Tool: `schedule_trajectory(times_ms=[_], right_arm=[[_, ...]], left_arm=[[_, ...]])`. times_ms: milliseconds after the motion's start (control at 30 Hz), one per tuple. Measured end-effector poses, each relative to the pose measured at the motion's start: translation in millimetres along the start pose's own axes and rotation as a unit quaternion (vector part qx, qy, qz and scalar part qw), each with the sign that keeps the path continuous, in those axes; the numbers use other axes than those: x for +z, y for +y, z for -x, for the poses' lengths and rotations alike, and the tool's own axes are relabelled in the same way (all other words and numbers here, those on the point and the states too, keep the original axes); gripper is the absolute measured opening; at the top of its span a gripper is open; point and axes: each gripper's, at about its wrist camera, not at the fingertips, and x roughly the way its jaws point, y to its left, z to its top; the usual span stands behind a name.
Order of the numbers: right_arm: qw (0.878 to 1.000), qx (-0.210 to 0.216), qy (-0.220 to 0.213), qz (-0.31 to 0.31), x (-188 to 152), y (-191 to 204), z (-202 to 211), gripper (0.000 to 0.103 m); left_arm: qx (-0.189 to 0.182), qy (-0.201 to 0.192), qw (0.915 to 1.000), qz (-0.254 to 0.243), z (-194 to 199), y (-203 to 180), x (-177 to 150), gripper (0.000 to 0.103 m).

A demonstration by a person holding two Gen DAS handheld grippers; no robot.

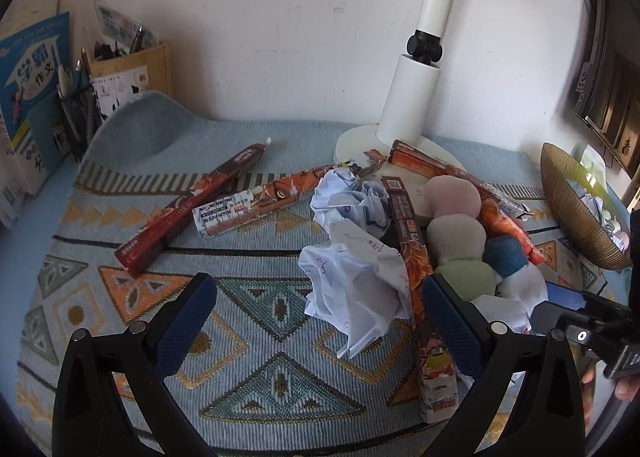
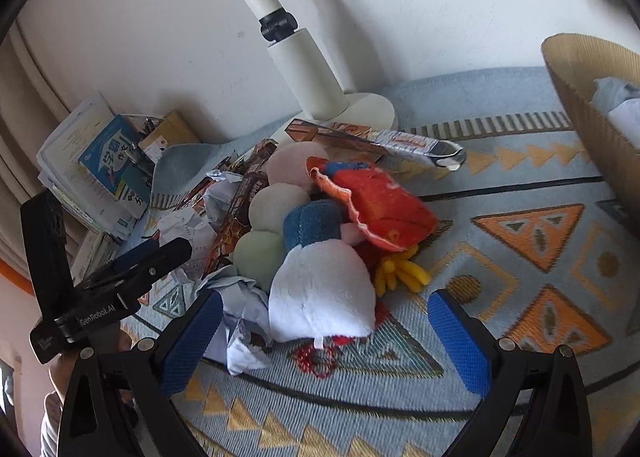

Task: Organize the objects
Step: 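Move both grippers back over the remaining toys and papers on the rug, then grasp a white paper with the left gripper while the right grasps the white-blue plush toy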

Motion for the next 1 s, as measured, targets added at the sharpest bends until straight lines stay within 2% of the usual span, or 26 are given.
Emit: schedule_trajectory(times_ms=[167,233,333,367,400,433,467,533,633,667,700,733,800,1000], right_arm=[[1.000,0.006,0.000,-0.001,1,0,-1,0.103],[1.000,0.000,0.002,0.004,1,2,-2,0.103],[1.000,-0.014,0.008,0.017,0,7,-5,0.102],[1.000,-0.013,0.007,0.018,0,6,-4,0.099],[1.000,-0.010,0.005,0.015,0,5,-4,0.089],[1.000,-0.002,0.000,0.006,0,1,-2,0.067],[1.000,0.011,0.001,-0.009,0,-4,-3,0.057],[0.999,0.034,-0.004,-0.031,0,-13,-1,0.054],[0.999,0.038,-0.004,-0.029,0,-12,-2,0.052],[0.999,0.037,-0.001,-0.022,0,-9,-3,0.051],[0.999,0.035,0.000,-0.015,0,-6,-3,0.051],[0.999,0.035,-0.001,-0.011,-1,-4,-3,0.050],[0.999,0.047,-0.009,-0.015,-1,-6,0,0.050],[0.996,0.077,-0.027,-0.030,-3,-13,9,0.049]], left_arm=[[-0.034,0.023,0.9984,0.040,-13,11,0,0.103],[-0.040,0.043,0.9963,0.062,-24,16,0,0.102],[-0.047,0.038,0.9957,0.071,-22,17,1,0.102],[-0.045,0.039,0.9958,0.070,-22,16,1,0.102],[-0.043,0.039,0.9959,0.068,-22,15,1,0.102],[-0.040,0.041,0.9962,0.066,-21,13,1,0.102],[-0.036,0.043,0.9965,0.062,-21,11,1,0.102],[-0.027,0.046,0.9971,0.055,-21,7,1,0.103],[-0.044,0.035,0.9957,0.074,-16,13,0,0.100],[-0.058,0.025,0.9943,0.086,-12,17,0,0.075],[-0.094,0.018,0.9904,0.099,-11,22,-1,0.046],[-0.130,0.016,0.9852,0.110,-11,26,-2,0.042],[-0.122,0.014,0.9861,0.113,-9,25,-5,0.042],[-0.088,-0.022,0.9931,0.074,8,9,-3,0.042]])
